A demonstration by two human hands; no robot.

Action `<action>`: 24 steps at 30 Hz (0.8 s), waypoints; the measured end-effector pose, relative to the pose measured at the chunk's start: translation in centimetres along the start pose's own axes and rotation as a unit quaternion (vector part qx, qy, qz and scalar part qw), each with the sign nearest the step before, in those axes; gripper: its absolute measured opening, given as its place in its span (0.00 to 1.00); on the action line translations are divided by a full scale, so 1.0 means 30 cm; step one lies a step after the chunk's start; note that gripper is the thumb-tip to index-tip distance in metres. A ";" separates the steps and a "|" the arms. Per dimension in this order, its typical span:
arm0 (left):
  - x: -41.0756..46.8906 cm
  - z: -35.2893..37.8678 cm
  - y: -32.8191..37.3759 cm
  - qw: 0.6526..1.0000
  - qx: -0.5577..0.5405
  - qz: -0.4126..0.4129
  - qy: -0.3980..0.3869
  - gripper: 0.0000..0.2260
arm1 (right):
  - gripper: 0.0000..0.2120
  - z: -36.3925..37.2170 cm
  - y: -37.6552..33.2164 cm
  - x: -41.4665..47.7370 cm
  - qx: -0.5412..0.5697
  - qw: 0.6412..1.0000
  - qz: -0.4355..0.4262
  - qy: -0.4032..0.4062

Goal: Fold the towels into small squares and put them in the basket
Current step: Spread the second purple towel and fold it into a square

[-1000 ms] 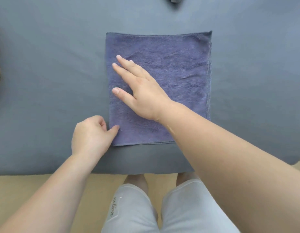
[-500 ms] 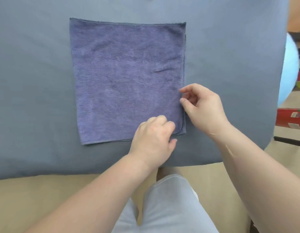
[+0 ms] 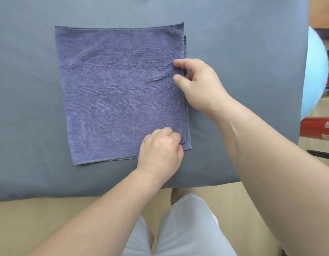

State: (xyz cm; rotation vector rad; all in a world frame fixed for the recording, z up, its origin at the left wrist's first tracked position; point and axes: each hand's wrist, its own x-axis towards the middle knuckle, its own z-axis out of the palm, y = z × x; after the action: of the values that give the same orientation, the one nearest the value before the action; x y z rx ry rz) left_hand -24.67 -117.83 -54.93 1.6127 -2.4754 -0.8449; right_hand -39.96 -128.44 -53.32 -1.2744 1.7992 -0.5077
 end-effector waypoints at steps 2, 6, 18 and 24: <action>0.001 -0.011 0.002 1.000 -0.012 -0.003 0.015 0.06 | 0.17 -0.010 -0.019 0.046 0.025 1.000 0.001 0.014; -0.015 -0.072 0.038 0.996 -0.052 -0.002 0.069 0.04 | 0.14 -0.046 -0.051 0.072 0.106 0.993 -0.005 0.047; 0.017 0.076 0.043 0.999 -0.049 0.017 -0.002 0.06 | 0.28 -0.038 0.108 0.042 0.097 0.995 -0.002 0.018; 0.008 0.020 0.044 0.995 -0.089 0.019 0.045 0.09 | 0.31 -0.027 0.080 0.005 -0.058 0.997 -0.042 0.035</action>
State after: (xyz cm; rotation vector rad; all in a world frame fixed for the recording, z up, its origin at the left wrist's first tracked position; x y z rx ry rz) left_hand -26.08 -117.39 -54.86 1.5059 -2.2902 -0.9366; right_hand -42.01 -127.73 -54.67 -1.4316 1.8616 -0.5063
